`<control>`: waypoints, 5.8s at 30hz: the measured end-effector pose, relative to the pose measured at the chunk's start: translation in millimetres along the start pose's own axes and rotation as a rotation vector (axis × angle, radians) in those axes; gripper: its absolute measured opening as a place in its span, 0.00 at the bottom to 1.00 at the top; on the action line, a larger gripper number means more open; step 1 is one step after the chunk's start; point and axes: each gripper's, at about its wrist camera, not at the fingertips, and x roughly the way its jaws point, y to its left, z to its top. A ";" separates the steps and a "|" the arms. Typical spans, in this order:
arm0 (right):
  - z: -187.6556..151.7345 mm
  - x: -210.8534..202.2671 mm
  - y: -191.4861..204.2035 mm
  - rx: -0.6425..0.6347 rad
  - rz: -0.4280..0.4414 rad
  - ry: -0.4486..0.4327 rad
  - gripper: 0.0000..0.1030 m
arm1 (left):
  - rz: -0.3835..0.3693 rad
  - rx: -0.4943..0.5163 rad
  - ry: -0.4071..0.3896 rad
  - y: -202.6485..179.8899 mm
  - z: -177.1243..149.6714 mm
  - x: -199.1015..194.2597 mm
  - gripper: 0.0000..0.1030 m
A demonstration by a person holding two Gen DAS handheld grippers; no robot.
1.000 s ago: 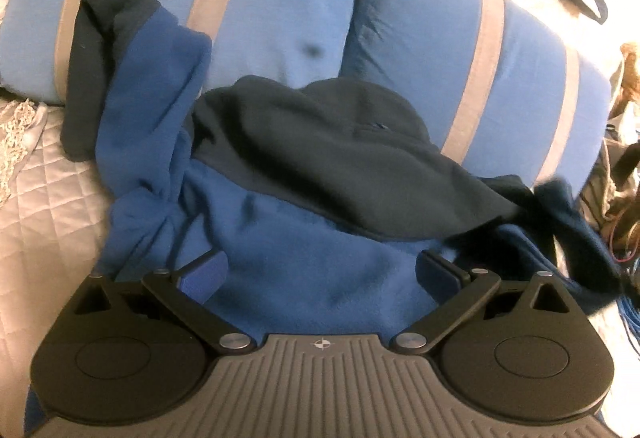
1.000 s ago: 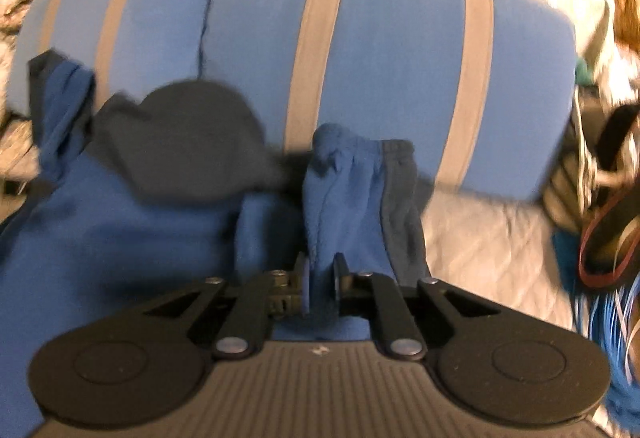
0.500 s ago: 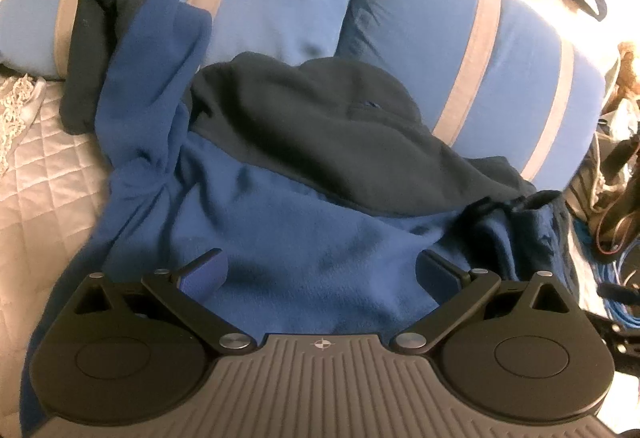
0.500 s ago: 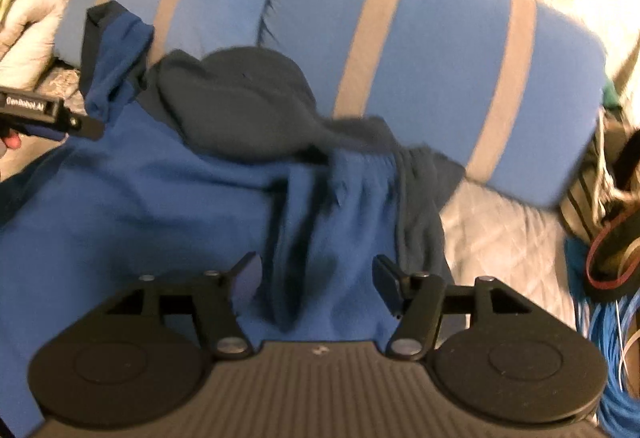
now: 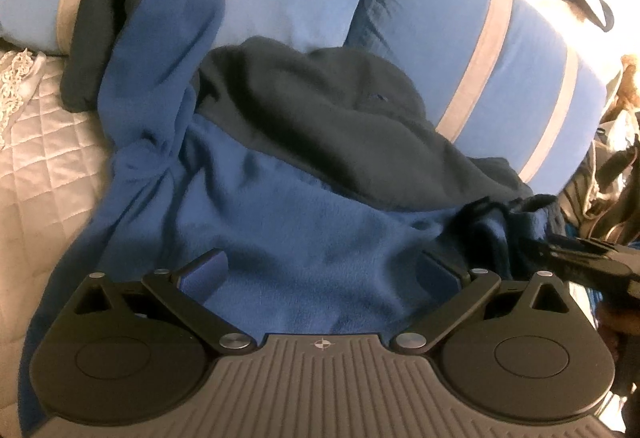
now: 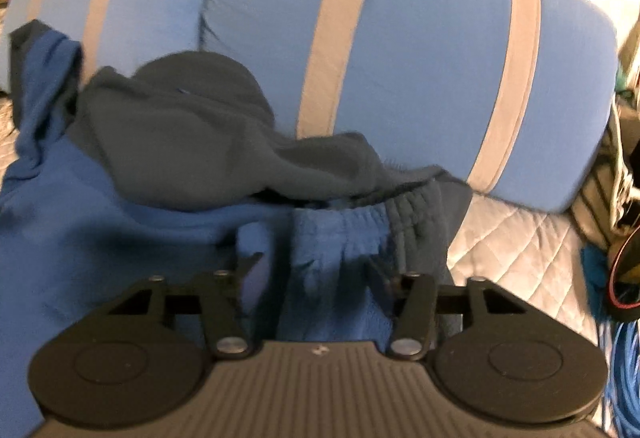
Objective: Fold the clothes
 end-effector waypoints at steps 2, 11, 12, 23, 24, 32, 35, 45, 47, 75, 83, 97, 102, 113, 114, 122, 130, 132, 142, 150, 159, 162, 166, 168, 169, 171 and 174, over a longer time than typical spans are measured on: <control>1.2 8.1 -2.0 0.010 -0.006 0.016 0.23 | -0.001 0.000 0.007 0.5 0.2 1.6 1.00; 25.1 -60.3 45.2 -0.180 0.118 -0.192 0.11 | 0.006 0.005 0.016 0.5 -1.7 4.8 1.00; 28.1 -73.1 52.5 -0.209 0.150 -0.217 0.11 | 0.007 0.006 0.017 0.5 -1.9 5.0 1.00; 96.2 -179.7 -118.8 -0.053 -0.134 -0.466 0.08 | -0.097 0.053 -0.150 -11.1 0.6 -14.5 1.00; 81.1 -184.5 -149.2 0.017 -0.176 -0.469 0.08 | -0.108 0.059 -0.170 -12.5 0.4 -17.3 1.00; -60.8 -191.0 -363.9 0.570 -0.441 -0.402 0.08 | -0.144 0.064 -0.212 -25.4 3.0 -18.8 1.00; -127.2 -158.9 -393.6 0.742 -0.432 -0.324 0.08 | -0.132 0.073 -0.198 -27.9 2.3 -12.3 1.00; -190.2 -125.3 -397.7 0.889 -0.456 -0.233 0.67 | -0.105 0.041 -0.168 -17.4 3.2 -3.6 1.00; -183.4 -135.5 -385.2 0.856 -0.444 -0.242 0.90 | -0.112 0.031 -0.169 -15.9 4.0 -5.1 1.00; -61.1 -148.2 -184.1 0.415 0.139 -0.100 1.00 | 0.203 -0.087 -0.453 93.2 40.1 -95.5 1.00; -77.8 -38.9 -138.8 0.613 0.264 -0.048 0.99 | 0.177 0.011 -0.366 87.5 26.7 -75.8 1.00; -90.2 69.1 -118.9 0.774 0.370 -0.077 0.62 | 0.202 0.162 -0.237 61.7 17.7 -33.4 1.00; -85.7 75.8 -120.6 0.818 0.416 -0.038 0.19 | 0.229 0.175 -0.218 61.8 15.9 -28.4 1.00; -115.5 47.3 -116.5 1.161 0.482 0.138 0.15 | 0.273 0.172 -0.180 64.5 13.2 -23.5 1.00; -115.8 46.2 -117.9 1.169 0.468 0.148 0.15 | 0.277 0.174 -0.176 64.4 12.7 -22.9 1.00; -103.5 22.4 -125.6 1.143 0.394 0.129 0.75 | 0.266 0.167 -0.153 62.4 11.2 -20.4 1.00; -83.4 -28.4 -143.7 1.054 0.201 0.004 0.92 | 0.244 0.169 -0.141 58.0 9.6 -21.6 1.00; -83.7 -37.4 -150.7 1.051 0.172 -0.015 0.92 | 0.239 0.167 -0.141 57.9 9.5 -22.4 1.00; -71.8 -44.3 -143.3 0.967 0.139 -0.042 0.95 | 0.131 0.120 -0.107 55.5 11.7 -30.5 1.00; -46.7 -55.6 -109.2 0.721 0.093 -0.115 1.00 | 0.137 0.213 -0.148 33.6 2.6 -49.2 1.00; -28.0 -54.5 -73.9 0.506 0.057 -0.123 1.00 | 0.045 0.267 -0.309 -1.9 7.2 -77.4 1.00; -23.9 -58.8 -61.5 0.410 0.054 -0.160 1.00 | 0.015 0.304 -0.313 -17.0 8.2 -78.8 1.00; -23.0 -62.0 -51.0 0.246 0.081 -0.259 1.00 | 0.010 0.320 -0.313 -28.6 8.0 -71.9 1.00; -24.9 -60.4 -48.0 0.169 0.131 -0.309 0.98 | 0.006 0.315 -0.321 -31.3 10.0 -69.7 1.00; -24.1 -57.3 -47.7 0.137 0.173 -0.309 0.97 | -0.001 0.309 -0.327 -32.3 11.1 -68.9 1.00; -18.3 -50.5 -47.8 0.074 0.222 -0.301 0.96 | -0.054 0.284 -0.358 -32.2 14.2 -70.2 1.00; 3.8 -37.4 -53.0 -0.009 0.239 -0.272 0.95 | -0.127 0.276 -0.397 -35.3 17.2 -67.9 1.00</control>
